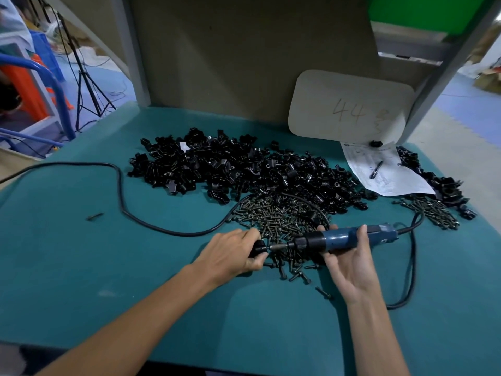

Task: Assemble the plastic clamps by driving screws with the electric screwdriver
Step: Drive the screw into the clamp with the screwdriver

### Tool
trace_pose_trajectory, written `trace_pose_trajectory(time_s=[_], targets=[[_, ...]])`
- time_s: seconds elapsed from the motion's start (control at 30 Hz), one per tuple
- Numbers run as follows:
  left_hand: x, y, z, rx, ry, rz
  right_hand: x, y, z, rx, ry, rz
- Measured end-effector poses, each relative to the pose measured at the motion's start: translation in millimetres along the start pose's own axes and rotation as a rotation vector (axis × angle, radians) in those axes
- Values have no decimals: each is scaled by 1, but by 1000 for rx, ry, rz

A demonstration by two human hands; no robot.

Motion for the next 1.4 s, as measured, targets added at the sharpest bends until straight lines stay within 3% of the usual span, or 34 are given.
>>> trace_pose_trajectory(time_s=[0.37,1.4], targets=[[-4,0,0,-5,68,74,5,-1,-3,-16,-18,0],[0,8,2,27,64,-1,6,-1,-3,-41,-37,12]])
Point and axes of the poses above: each hand's wrist, its own z-axis away from the middle knuckle, its own y-axis out of the back of the hand, x = y × z, the point moved 6 cm from there along -z, towards the middle knuckle, and after that the axes turned 6 degrees about x, right-handed, at the moved point
